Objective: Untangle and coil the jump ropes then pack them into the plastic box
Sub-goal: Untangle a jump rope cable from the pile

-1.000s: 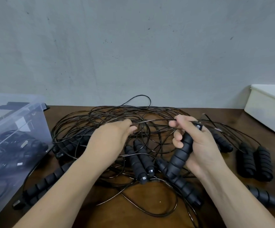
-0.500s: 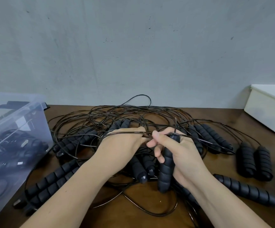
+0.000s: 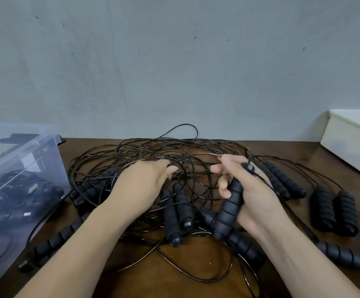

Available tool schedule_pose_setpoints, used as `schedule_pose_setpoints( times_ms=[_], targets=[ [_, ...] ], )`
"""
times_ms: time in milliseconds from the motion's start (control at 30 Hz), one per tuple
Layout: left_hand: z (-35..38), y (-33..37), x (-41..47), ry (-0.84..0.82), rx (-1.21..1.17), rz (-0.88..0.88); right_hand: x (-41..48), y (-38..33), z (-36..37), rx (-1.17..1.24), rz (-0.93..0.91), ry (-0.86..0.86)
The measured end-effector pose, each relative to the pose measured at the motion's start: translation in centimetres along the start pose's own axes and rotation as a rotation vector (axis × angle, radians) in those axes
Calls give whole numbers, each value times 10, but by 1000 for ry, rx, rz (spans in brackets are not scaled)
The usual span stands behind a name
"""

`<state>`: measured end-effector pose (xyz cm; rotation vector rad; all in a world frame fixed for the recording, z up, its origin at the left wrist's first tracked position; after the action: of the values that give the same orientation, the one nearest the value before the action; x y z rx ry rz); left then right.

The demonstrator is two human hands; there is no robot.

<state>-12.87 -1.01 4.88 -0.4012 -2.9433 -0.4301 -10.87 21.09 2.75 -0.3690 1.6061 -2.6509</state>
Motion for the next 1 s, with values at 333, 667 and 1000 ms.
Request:
schedule_pose_setpoints(
  times_ms=[333,667,1000],
  targets=[
    [20,48,-12,-120,207,105,-10,22,20,-246,-36,-106],
    [2,27,-6,-185,154,18,-3,0,6,-28,14,-58],
    [1,10,-4,-116,58,-33,3,-18,-9,58,-61,16]
  ],
)
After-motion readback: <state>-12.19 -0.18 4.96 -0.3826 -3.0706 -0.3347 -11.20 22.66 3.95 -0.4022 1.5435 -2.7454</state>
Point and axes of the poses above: each hand's wrist, its own x-axis towards the middle knuckle, its own z-axis out of the palm, y = z × x, the point moved 6 cm from there along x, towards the middle knuckle, and after that the axes turned 9 degrees about -y, right-handed, at the moved point
